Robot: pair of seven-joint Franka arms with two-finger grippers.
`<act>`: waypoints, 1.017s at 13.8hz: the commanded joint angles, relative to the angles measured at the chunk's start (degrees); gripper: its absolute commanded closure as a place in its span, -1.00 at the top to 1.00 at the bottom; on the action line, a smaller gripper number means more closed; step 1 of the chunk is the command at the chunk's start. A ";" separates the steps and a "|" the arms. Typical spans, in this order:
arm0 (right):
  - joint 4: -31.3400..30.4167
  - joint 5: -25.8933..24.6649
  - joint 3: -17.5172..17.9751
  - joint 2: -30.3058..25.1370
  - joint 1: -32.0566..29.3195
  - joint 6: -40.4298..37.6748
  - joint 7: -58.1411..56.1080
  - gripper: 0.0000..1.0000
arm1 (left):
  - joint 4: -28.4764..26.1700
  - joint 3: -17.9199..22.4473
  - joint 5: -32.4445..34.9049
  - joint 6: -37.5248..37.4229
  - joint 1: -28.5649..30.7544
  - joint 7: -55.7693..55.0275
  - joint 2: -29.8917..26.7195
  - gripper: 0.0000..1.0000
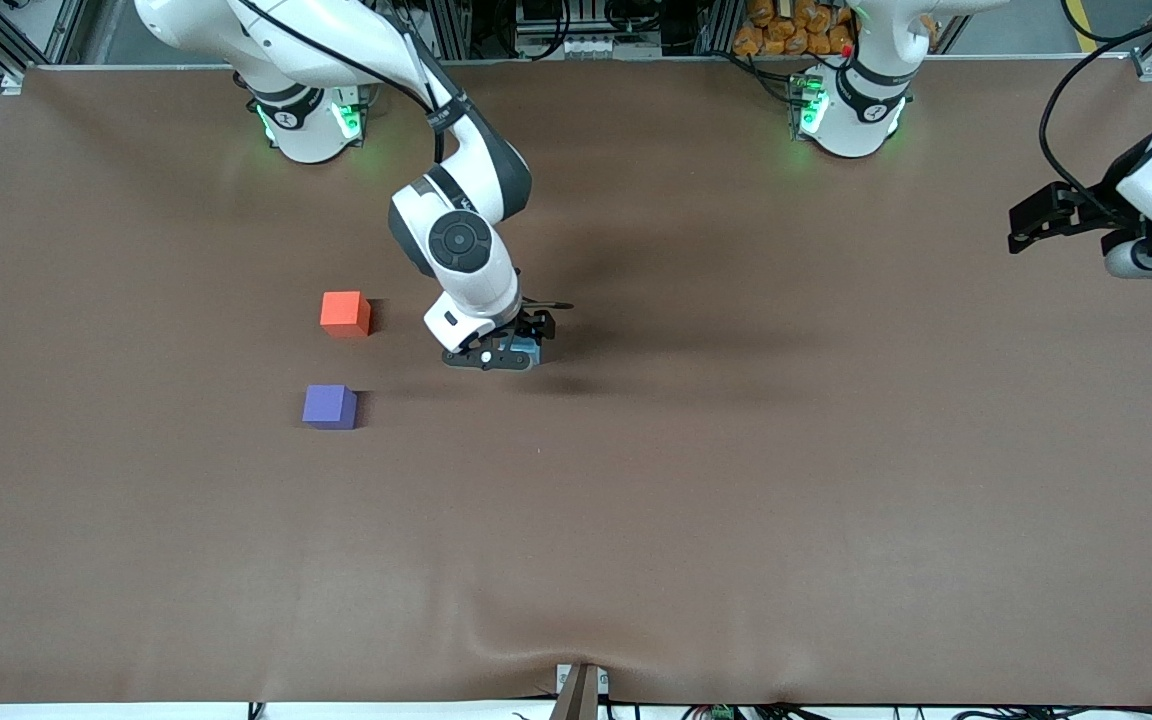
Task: Place blue block between orange and purple blocks
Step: 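Reach the right gripper to the light blue block and grasp it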
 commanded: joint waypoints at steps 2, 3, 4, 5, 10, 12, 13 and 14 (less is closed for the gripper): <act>-0.29 0.64 -0.66 2.37 2.08 4.18 2.69 1.00 | 0.60 -1.06 0.54 0.04 0.31 0.00 -0.63 1.00; -0.29 0.56 -0.66 2.46 2.34 4.27 2.78 0.91 | 0.60 -1.06 0.63 0.12 0.30 0.35 -0.36 1.00; -0.29 0.47 -0.66 2.46 2.34 4.27 2.79 0.60 | 0.69 -1.15 0.37 0.12 0.56 0.79 -0.71 1.00; -0.29 0.21 -0.66 2.55 2.43 4.27 2.79 0.37 | 0.78 -1.06 -0.15 0.12 0.83 0.97 -0.80 1.00; 1.37 0.12 -0.74 1.33 1.82 1.74 2.52 -1.00 | 1.22 -1.06 -0.07 0.30 0.83 1.05 -1.24 1.00; 4.53 0.20 -1.18 -1.22 -0.01 -6.31 2.26 -1.00 | 1.13 -0.97 -0.16 0.83 0.83 1.06 -1.24 1.00; 5.67 0.20 -1.18 -2.80 -1.86 -10.80 2.00 -1.00 | 1.13 -0.97 -0.07 1.00 0.92 1.14 -1.15 1.00; 5.86 0.20 -1.18 -4.38 -3.70 -13.37 1.73 -1.00 | 1.13 -1.06 -0.16 1.00 0.83 2.01 -1.15 1.00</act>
